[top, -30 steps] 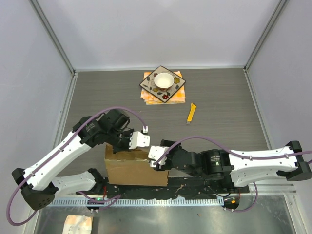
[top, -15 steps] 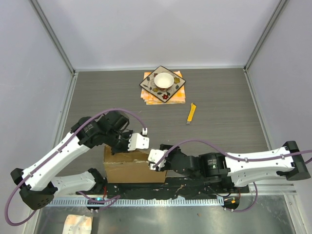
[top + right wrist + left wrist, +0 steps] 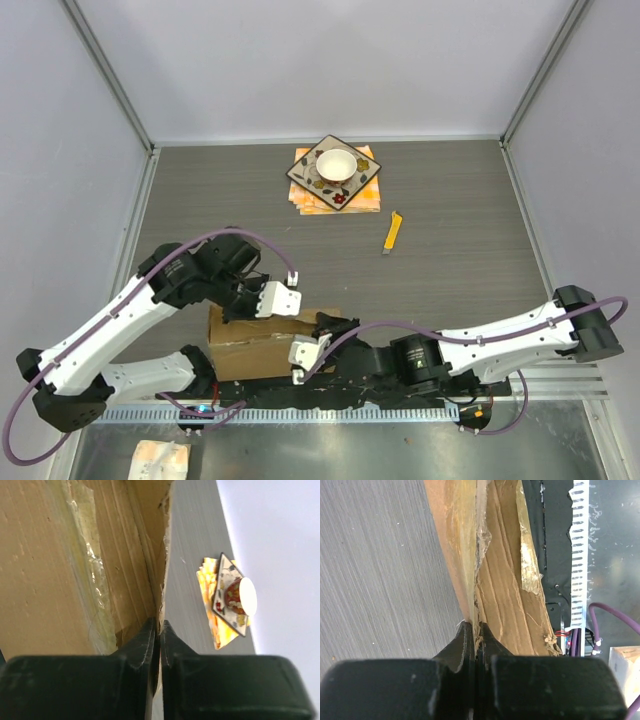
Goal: Unpack the express box
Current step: Open the express box at the center of the board.
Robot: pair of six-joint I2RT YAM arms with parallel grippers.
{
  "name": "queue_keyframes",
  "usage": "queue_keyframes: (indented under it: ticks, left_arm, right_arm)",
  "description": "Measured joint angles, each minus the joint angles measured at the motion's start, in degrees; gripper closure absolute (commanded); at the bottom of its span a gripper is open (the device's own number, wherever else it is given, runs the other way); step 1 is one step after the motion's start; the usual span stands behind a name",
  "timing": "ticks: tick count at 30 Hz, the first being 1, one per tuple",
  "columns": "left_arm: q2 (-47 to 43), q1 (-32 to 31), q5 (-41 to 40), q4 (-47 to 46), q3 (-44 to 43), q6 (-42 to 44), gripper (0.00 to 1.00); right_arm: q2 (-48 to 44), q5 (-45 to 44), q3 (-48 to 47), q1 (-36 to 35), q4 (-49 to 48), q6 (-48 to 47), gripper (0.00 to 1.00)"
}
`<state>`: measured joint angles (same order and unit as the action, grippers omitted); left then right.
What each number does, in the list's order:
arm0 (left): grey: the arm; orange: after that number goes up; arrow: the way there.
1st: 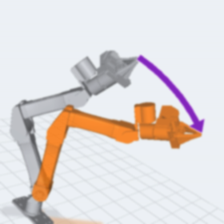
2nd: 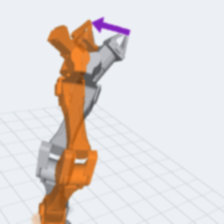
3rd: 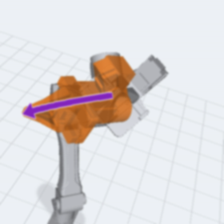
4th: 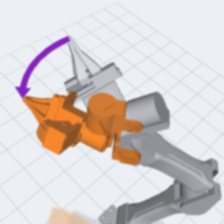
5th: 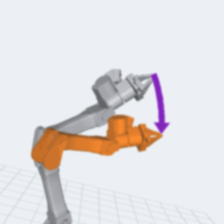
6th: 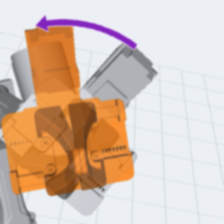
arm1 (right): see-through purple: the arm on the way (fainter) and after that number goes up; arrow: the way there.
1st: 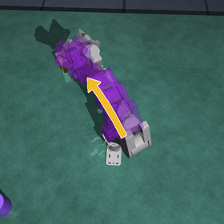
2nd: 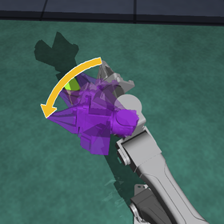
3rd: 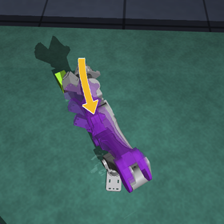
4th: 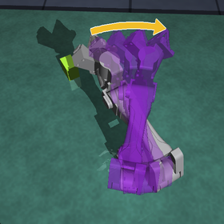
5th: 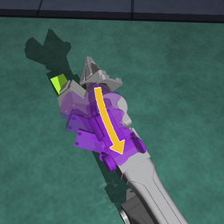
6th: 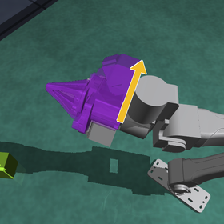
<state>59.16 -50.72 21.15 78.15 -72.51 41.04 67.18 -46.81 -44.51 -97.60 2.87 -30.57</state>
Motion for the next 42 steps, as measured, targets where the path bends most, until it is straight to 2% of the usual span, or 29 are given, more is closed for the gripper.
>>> queue_keyframes:
  ticks: [1, 5, 10, 17, 20, 23, 26, 28, 32, 37, 39, 41, 42]
  left_arm:
    - [-0.46, -0.02, 0.22, -0.11, 0.42, 0.09, 1.0]
    - [-1.57, -0.24, 2.08, 0.22, 0.96, 0.63, 1.0]
    - [-2.34, -0.81, 6.01, 1.05, 0.94, 1.18, 1.0]
    - [-1.88, -1.29, 8.68, 2.54, -1.18, 1.33, 1.0]
    - [-1.31, -1.29, 8.09, 2.25, -3.34, 1.44, 1.0]
    - [-0.7, -1.31, 6.25, 0.76, -5.2, 1.38, 0.99]
    - [-1.01, -1.29, 2.43, -2.71, -5.2, 1.22, 0.85]
    - [-1.68, -1.11, -0.02, -5.53, -4.17, 1.25, 0.81]
    - [-1.88, -1.36, 0.76, -10.62, -3.43, 0.07, 0.8]
    - [0.02, -2.14, 3.48, -16.63, 0.37, -2.19, 0.75]
    - [1.11, -3.04, 4.46, -18.62, 3.37, -3.37, 0.66]
    - [2.14, -3.82, 4.74, -19.74, 5.33, -3.85, 0.51]
    - [2.56, -4.09, 4.81, -20.61, 5.79, -4.31, 0.33]
  right_arm:
    - [0.09, 0.74, -1.09, 0.0, 2.1, 1.36, 0.99]
    - [-0.22, 6.58, -7.45, 0.74, 13.7, 8.85, 0.99]
    - [-2.14, 17.7, -13.25, 2.69, 24.35, 18.64, 0.99]
    - [-5.18, 29.46, -13.55, 7.32, 25.81, 25.64, 0.99]
    - [-7.04, 28.83, -13.55, 8.48, 25.4, 25.16, 0.99]
    - [-8.28, 24.13, -13.44, 8.46, 24.55, 20.55, 0.99]
    - [-8.41, 18.67, -12.11, 8.46, 21.66, 13.25, 0.99]
    - [-7.82, 15.26, -10.99, 8.46, 19.12, 8.74, 0.99]
    - [-5.25, 11.89, -7.15, 8.48, 11.69, 2.51, 0.99]
    - [-3.26, 9.97, -0.98, 7.76, 5.55, -0.02, 0.99]
    - [-3.41, 8.76, 0.33, 7.04, 2.95, -0.33, 0.99]
    - [-3.48, 8.2, 1.4, 6.32, 1.11, -0.33, 0.99]
    - [-3.69, 7.52, 2.08, 5.77, 0.09, -0.35, 0.99]
